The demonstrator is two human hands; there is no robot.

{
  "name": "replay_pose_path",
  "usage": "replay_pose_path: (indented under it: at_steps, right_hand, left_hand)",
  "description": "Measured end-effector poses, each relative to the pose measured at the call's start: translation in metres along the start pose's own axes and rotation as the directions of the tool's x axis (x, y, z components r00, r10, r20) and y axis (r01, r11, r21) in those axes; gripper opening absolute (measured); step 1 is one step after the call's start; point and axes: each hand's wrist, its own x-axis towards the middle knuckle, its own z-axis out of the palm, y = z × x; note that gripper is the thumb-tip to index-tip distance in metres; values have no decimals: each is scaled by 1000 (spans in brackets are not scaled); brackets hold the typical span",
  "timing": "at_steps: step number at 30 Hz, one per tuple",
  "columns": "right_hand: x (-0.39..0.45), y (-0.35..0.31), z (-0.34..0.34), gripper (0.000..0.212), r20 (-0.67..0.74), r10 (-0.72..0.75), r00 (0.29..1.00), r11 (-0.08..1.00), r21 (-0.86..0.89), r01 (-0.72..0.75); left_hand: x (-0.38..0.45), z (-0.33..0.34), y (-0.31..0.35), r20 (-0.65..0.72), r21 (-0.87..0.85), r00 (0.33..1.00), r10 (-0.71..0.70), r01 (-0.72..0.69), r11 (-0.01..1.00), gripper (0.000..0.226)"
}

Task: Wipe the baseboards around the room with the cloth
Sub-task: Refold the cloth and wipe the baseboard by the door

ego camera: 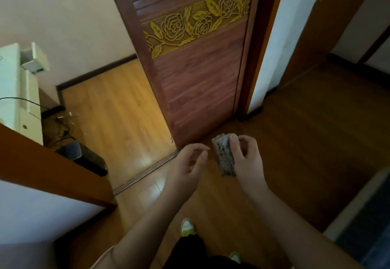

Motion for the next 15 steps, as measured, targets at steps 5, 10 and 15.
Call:
replay_pose_path:
  at_steps: [5,10,15]
  right_hand:
    - [38,-11,22,40,78,-167,983,972,-152,177]
    - [76,-30,45,23,125,-92,988,995,-22,96]
    - [103,-42,53,51,75,138,988,988,-81,-132]
  left_hand:
    - [56,-18,-18,154,-191,985,-81,110,975,22]
    - [113,-49,-40,448,-231,891,80,28,973,56]
    - [169,-59,-51,591,-196,801,92,32,980,65]
